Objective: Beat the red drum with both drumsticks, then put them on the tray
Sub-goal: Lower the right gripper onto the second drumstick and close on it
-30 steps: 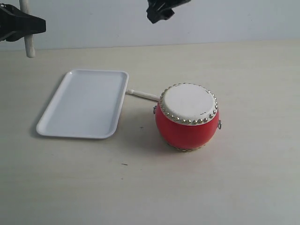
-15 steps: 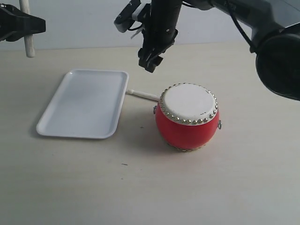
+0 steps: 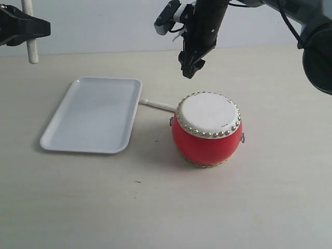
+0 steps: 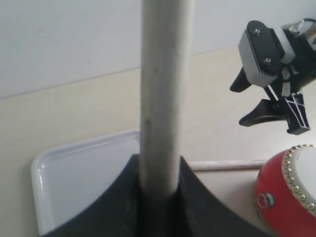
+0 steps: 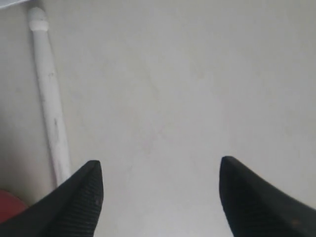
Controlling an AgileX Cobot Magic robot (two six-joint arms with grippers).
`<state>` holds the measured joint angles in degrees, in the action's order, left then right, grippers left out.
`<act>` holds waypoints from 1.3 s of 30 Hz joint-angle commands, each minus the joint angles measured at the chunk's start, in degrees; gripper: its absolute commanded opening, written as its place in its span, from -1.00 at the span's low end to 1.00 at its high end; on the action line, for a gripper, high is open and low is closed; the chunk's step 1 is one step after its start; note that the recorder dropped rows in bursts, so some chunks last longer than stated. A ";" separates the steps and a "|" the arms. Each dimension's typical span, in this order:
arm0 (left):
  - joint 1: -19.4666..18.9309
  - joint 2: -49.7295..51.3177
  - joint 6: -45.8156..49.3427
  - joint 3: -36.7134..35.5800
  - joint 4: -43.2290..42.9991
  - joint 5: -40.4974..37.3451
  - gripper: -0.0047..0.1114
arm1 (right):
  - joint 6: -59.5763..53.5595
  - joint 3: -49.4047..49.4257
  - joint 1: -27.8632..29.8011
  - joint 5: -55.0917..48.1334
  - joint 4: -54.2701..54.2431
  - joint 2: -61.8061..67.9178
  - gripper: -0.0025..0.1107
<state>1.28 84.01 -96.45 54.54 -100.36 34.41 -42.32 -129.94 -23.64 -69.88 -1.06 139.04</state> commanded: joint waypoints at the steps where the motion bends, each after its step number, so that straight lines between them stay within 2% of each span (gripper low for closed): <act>1: -0.07 -0.43 0.36 0.30 0.41 -0.72 -0.92 | -2.53 6.19 0.24 -0.08 -0.55 -1.82 0.17; 15: -0.07 -0.43 0.26 0.30 0.41 -0.72 -0.92 | -4.12 10.41 0.24 -0.08 -2.15 -1.91 0.17; 22: -0.07 -0.43 0.26 0.30 0.41 -0.60 -0.92 | -4.70 10.41 0.24 -0.08 -8.63 -1.91 0.17; 29: -0.07 -0.43 0.26 0.30 0.41 -0.60 -0.92 | -4.88 10.41 0.24 -0.08 -3.86 -1.79 0.17; 39: -0.07 -0.43 0.37 0.30 0.41 -0.48 -0.92 | -4.88 10.41 0.33 -0.08 -3.48 0.16 0.17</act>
<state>1.28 84.01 -96.24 54.54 -100.36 34.41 -46.86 -119.78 -23.51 -70.20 -4.62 139.05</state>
